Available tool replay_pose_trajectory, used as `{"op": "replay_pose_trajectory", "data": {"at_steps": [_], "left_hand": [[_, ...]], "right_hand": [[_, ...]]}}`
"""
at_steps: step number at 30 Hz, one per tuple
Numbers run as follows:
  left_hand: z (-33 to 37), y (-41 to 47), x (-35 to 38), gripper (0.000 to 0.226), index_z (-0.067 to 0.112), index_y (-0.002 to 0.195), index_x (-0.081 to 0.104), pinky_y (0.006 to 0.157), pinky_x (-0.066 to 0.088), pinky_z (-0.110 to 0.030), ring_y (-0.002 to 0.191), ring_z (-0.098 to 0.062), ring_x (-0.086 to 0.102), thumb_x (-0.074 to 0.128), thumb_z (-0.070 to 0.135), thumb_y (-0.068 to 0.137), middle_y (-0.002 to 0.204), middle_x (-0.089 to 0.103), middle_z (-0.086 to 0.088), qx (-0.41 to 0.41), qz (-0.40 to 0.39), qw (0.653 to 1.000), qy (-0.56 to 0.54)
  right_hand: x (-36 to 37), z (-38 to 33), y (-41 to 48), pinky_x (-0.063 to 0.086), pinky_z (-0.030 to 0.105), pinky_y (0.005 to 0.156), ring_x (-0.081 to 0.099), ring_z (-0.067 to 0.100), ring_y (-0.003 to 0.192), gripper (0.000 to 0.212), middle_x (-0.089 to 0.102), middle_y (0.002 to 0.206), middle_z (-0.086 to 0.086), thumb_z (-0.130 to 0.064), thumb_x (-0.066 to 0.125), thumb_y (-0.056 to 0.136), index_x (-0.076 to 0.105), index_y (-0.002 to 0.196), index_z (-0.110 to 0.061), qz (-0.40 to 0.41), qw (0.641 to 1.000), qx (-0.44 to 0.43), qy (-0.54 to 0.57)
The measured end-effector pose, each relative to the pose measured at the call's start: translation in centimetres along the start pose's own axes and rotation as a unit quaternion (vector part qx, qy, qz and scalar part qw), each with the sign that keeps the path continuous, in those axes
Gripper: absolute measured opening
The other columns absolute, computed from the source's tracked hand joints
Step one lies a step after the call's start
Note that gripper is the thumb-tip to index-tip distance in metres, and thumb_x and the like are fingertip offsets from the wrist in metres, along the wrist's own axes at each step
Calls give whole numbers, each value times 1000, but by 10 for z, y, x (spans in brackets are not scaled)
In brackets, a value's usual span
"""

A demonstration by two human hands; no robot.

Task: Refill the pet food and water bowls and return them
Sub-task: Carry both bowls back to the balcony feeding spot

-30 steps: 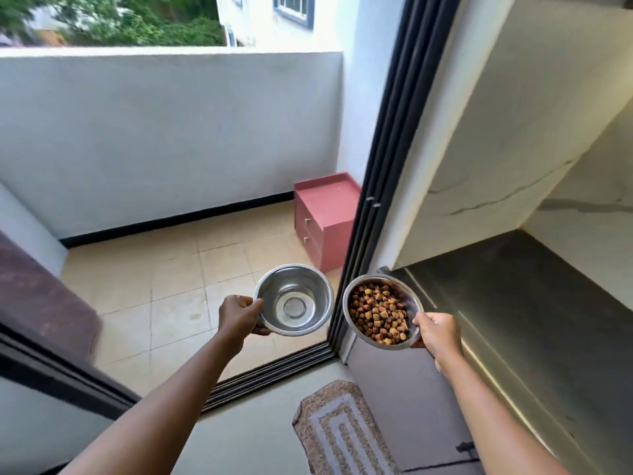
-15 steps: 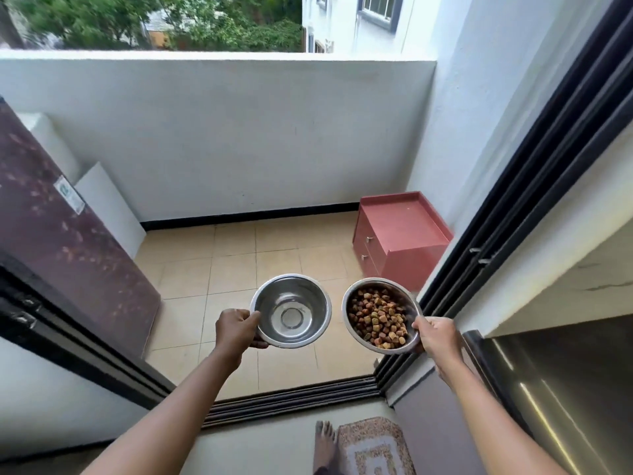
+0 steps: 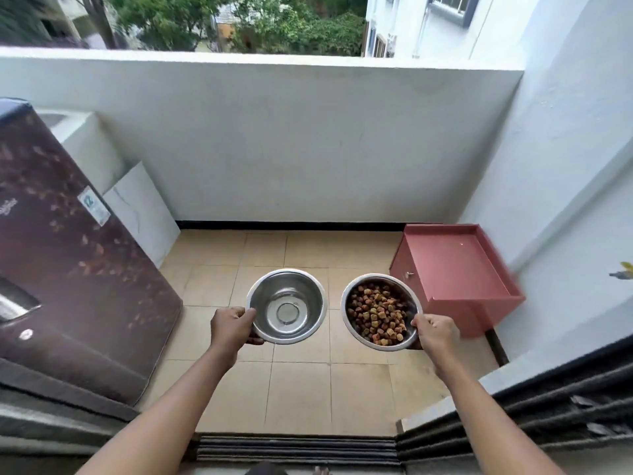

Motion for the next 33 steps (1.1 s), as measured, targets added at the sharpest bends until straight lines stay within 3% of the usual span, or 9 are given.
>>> {"op": "replay_pose_trajectory", "data": {"at_steps": [6, 8, 9, 10, 12, 15, 19, 22, 33], "left_hand": [[31, 62, 22, 24, -23, 76, 60, 42, 57, -31, 44, -31, 64, 58, -1, 86, 56, 58, -16, -13, 6, 1000, -12], [40, 86, 30, 23, -23, 78, 60, 42, 56, -31, 45, -31, 64, 58, -1, 86, 58, 58, -16, -18, 6, 1000, -13], [44, 99, 34, 23, -23, 78, 60, 42, 56, -30, 45, -31, 64, 58, -2, 86, 58, 58, -16, -19, 6, 1000, -11], [48, 112, 37, 23, -24, 78, 59, 42, 56, -30, 43, -30, 64, 58, -2, 86, 57, 57, -16, -21, 5, 1000, -11], [57, 139, 45, 23, -24, 76, 58, 41, 56, -30, 41, -28, 63, 58, -3, 86, 57, 56, -15, -21, 5, 1000, -11], [67, 190, 60, 24, -25, 78, 57, 41, 57, -31, 43, -29, 62, 59, -2, 87, 61, 56, -18, -24, -4, 1000, -3], [77, 256, 78, 24, -25, 81, 57, 42, 57, -32, 42, -29, 61, 58, -2, 88, 62, 54, -18, -36, -29, 999, 15], [86, 299, 88, 24, -24, 80, 56, 43, 57, -33, 41, -30, 61, 57, -2, 89, 59, 52, -17, -50, -48, 997, 23], [109, 435, 126, 23, -20, 74, 57, 41, 56, -32, 36, -25, 59, 56, -4, 91, 46, 51, -10, -71, -75, 993, 55]], "right_hand": [[28, -35, 66, 36, 10, 34, 48, 3, 37, 41, 49, 39, -7, -12, 67, 90, 59, 51, -1, -27, 998, 23, 52], [42, -41, 89, 54, 21, 39, 57, 7, 40, 38, 55, 43, -3, -11, 66, 89, 60, 56, 6, -41, 996, 39, 73], [50, -44, 101, 62, 36, 45, 61, 16, 46, 36, 56, 48, 3, -10, 65, 89, 59, 60, 11, -47, 995, 42, 80], [58, -48, 112, 64, 48, 51, 61, 22, 51, 35, 56, 52, 9, -8, 64, 90, 58, 64, 15, -55, 993, 44, 90], [72, -56, 133, 65, 55, 54, 63, 26, 55, 33, 57, 57, 13, -5, 63, 90, 57, 69, 19, -62, 991, 53, 110], [93, -64, 166, 64, 44, 49, 68, 29, 53, 29, 63, 60, 16, -4, 62, 91, 63, 73, 17, -55, 990, 76, 109], [121, -78, 204, 56, 29, 41, 64, 16, 41, 29, 62, 53, 10, -2, 59, 93, 65, 66, 7, -57, 988, 102, 104], [138, -94, 232, 57, 29, 42, 62, 14, 39, 33, 60, 51, 5, -2, 58, 94, 64, 62, -6, -59, 987, 114, 99], [210, -118, 346, 55, 24, 42, 64, 10, 42, 31, 65, 50, -1, -1, 59, 92, 68, 64, -8, -48, 978, 172, 106]]}}
Point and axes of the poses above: each hand's wrist, its own y-axis towards the middle knuckle, its own x-axis out of the palm, z = x × y, the point moved 6 cm from there along y, towards the middle knuckle
